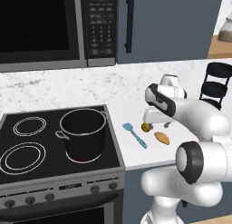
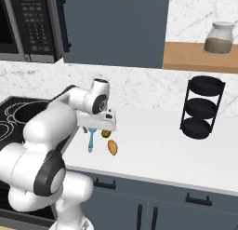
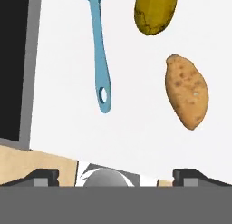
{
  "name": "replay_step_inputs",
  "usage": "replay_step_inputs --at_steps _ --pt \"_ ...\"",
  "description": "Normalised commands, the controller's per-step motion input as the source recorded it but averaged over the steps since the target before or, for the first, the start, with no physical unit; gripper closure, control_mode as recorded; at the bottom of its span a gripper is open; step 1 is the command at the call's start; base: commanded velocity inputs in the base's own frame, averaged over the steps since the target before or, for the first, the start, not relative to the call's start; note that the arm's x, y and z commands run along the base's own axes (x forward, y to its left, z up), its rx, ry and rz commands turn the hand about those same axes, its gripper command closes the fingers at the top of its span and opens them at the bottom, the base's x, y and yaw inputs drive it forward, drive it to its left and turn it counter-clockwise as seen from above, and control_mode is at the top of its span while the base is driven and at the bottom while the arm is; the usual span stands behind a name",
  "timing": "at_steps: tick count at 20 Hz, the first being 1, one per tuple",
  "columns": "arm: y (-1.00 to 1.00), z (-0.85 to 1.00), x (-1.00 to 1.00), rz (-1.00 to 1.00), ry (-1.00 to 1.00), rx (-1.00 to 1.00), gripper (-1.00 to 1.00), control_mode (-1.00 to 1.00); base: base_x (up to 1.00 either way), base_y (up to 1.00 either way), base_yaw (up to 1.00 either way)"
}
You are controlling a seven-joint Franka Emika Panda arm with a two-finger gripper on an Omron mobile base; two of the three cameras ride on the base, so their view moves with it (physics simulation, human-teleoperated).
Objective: Put the potato and lemon in the pot. Retrieve the spatula and lightly stir the vegetables in the pot.
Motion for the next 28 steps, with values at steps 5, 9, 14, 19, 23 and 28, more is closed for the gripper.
replay_step_inputs --at_steps 5,9,14,19,23,28 --pt "-0.29 -0.66 0.07 0.10 0.16 0.00 -1.00 -1.00 0.00 0.00 0.00" --pt "-0.42 -0.63 0.00 0.12 -0.01 0.02 -1.00 -1.00 0.00 0.00 0.00" --pt "-0.29 -0.32 0.01 0.13 -0.09 0.06 -1.00 -1.00 0.00 0.00 0.00" --pt "-0.08 -0.17 0.09 0.13 -0.24 0.12 -1.00 -1.00 0.00 0.00 0.00" --pt "-0.02 -0.40 0.20 0.11 -0.03 0.04 -1.00 -1.00 0.00 0.00 0.00" --pt "0.00 -0.30 0.24 0.07 0.01 0.02 -1.00 -1.00 0.00 0.00 0.00"
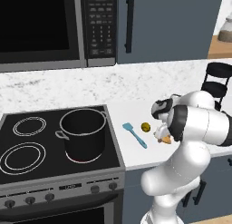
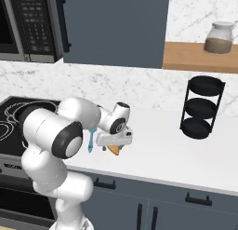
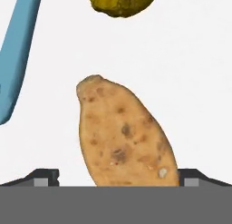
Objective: Put the potato and lemon in the pot. Retrieve the spatula and lightly stir the vegetables in the pot.
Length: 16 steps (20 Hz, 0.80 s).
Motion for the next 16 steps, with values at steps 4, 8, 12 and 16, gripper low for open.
replay_step_inputs --at_steps 4,8,12,16 --pt "0.00 -0.16 0.26 0.04 -0.01 0.08 -1.00 -1.00 0.00 0.00 0.00" --pt "0.01 -0.30 0.06 0.05 -0.04 0.06 -1.00 -1.00 0.00 0.00 0.00" --pt "0.04 -0.23 0.01 0.03 0.01 -0.01 1.00 -1.00 0.00 0.00 0.00" --pt "0.07 0.00 -0.01 0.00 -0.01 -0.01 1.00 -1.00 0.00 0.00 0.00"
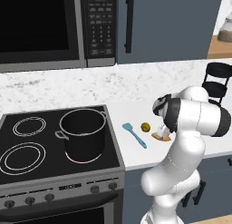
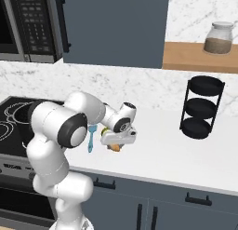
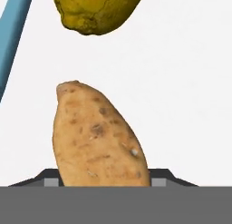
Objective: Put the potato and lemon in the pot. Retrieve the spatula and lightly stir the vegetables in the pot.
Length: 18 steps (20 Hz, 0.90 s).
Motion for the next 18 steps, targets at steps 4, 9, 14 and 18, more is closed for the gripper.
replay_step_inputs --at_steps 4,9,14,18 --pt "0.60 0.36 -0.23 -0.03 -0.20 0.00 1.00 -1.00 0.00 0.00 0.00" --pt "0.84 0.96 -0.49 -0.12 -0.16 0.00 1.00 -1.00 0.00 0.00 0.00" --pt "0.74 1.00 -0.64 -0.11 -0.09 0.00 1.00 -1.00 0.00 0.00 0.00" --pt "0.63 1.00 -0.49 -0.04 -0.18 0.00 1.00 -1.00 0.00 0.00 0.00"
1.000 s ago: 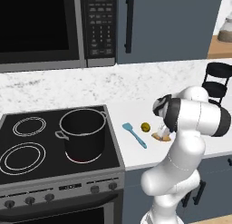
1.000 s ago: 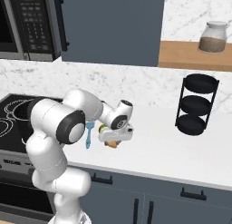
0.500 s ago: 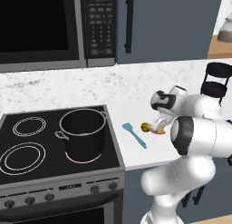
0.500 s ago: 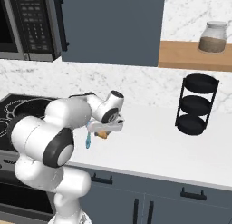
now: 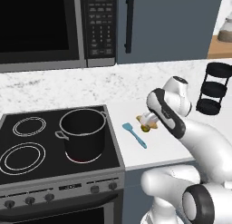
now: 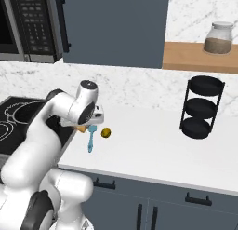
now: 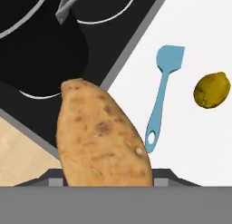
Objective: Put the potato and lemon in the pot. Retrieve the spatula and lightly stir the vegetables in the pot.
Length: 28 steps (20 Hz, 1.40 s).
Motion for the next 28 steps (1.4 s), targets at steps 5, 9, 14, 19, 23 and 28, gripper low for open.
replay_step_inputs --at_steps 5,9,14,19,23,28 --pt "0.94 0.72 -0.03 -0.03 -0.21 0.01 1.00 -1.00 0.00 0.00 0.00" --pt "0.99 0.69 0.00 -0.02 -0.21 0.00 1.00 -1.00 0.00 0.00 0.00" --pt "0.56 0.82 0.17 0.00 0.19 -0.02 1.00 -1.00 0.00 0.00 0.00" --pt "0.28 0.00 0.32 0.08 0.25 -0.08 1.00 -1.00 0.00 0.00 0.00" --pt "0.10 -0.09 0.00 0.00 -0.01 -0.03 1.00 -1.00 0.00 0.00 0.00" --pt "0.44 -0.50 0.07 0.00 -0.06 -0.01 1.00 -1.00 0.00 0.00 0.00"
